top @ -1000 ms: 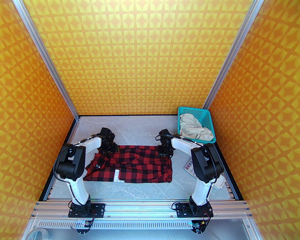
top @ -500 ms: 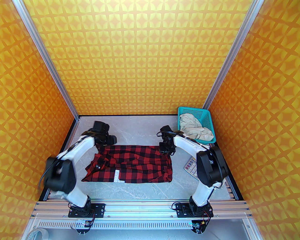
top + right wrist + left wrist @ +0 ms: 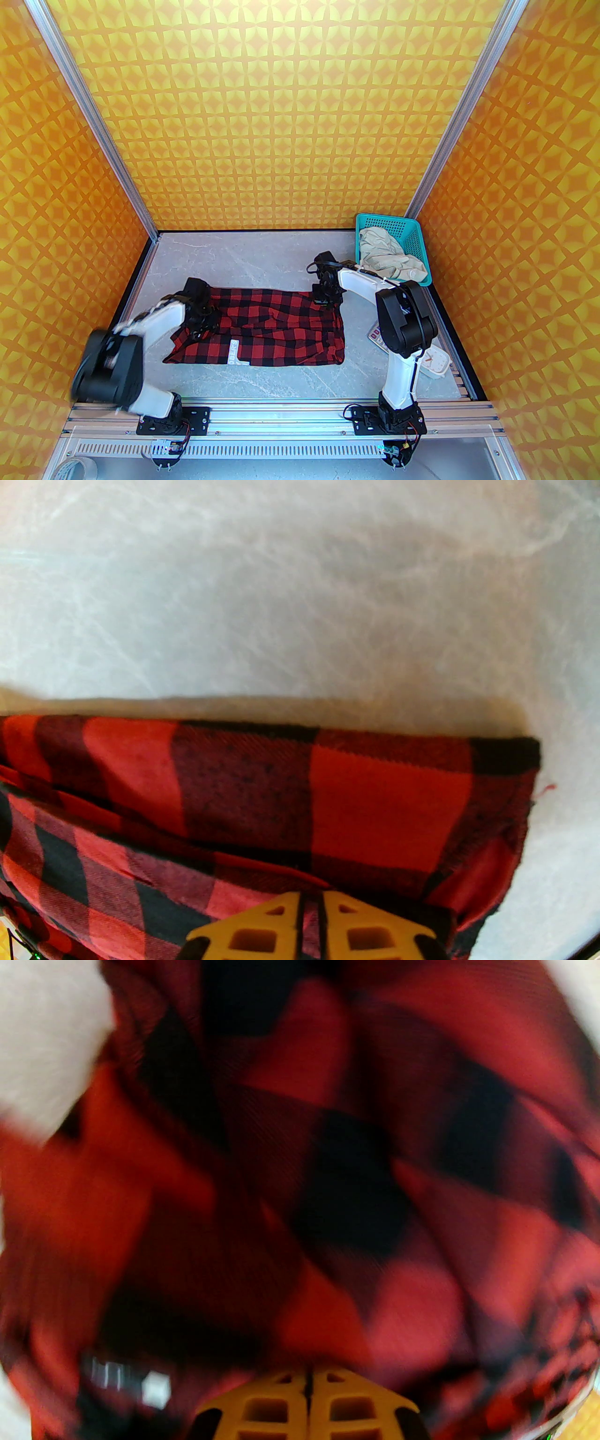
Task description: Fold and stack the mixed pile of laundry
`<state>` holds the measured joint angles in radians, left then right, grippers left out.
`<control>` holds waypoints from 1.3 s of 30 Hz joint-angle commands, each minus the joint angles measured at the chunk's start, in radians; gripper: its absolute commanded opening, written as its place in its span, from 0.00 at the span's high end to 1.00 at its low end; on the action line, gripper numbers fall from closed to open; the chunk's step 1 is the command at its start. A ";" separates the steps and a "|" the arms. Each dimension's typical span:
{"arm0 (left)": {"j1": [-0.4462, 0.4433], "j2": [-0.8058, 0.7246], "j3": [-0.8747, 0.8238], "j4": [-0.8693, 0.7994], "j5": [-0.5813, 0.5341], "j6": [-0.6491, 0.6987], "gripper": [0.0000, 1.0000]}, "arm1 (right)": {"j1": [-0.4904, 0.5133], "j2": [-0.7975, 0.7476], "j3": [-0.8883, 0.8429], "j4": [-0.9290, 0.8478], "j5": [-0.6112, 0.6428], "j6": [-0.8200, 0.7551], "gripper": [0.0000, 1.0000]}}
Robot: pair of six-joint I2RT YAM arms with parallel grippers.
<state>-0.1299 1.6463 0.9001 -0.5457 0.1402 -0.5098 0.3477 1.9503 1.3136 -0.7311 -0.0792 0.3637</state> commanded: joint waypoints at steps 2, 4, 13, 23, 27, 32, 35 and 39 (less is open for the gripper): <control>0.028 0.232 0.199 0.139 -0.005 -0.037 1.00 | 0.007 -0.030 -0.093 0.039 -0.028 0.074 0.89; 0.030 0.347 0.338 0.127 0.011 -0.030 1.00 | 0.011 -0.060 -0.146 0.059 -0.040 0.099 0.89; -0.024 0.798 0.969 0.241 0.217 -0.077 1.00 | 0.197 -0.223 -0.382 0.144 -0.105 0.265 0.90; -0.115 1.085 1.441 0.300 0.363 -0.113 1.00 | 0.436 -0.433 -0.486 0.080 -0.008 0.402 0.85; -0.131 1.090 1.422 0.323 0.374 -0.111 1.00 | 0.432 -0.519 -0.405 -0.007 0.057 0.333 0.79; -0.147 1.079 1.378 0.344 0.390 -0.110 1.00 | 0.386 -0.475 -0.387 0.039 0.013 0.251 0.76; -0.153 1.073 1.361 0.355 0.394 -0.110 1.00 | 0.378 -0.372 -0.361 0.083 -0.031 0.179 0.78; -0.159 1.075 1.364 0.358 0.416 -0.111 1.00 | 0.383 -0.247 -0.360 0.121 -0.049 0.163 0.81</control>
<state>-0.2699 2.7224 2.2868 -0.1844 0.5148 -0.6075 0.7250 1.6455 0.9527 -0.6388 -0.1009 0.5758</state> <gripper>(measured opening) 0.037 0.197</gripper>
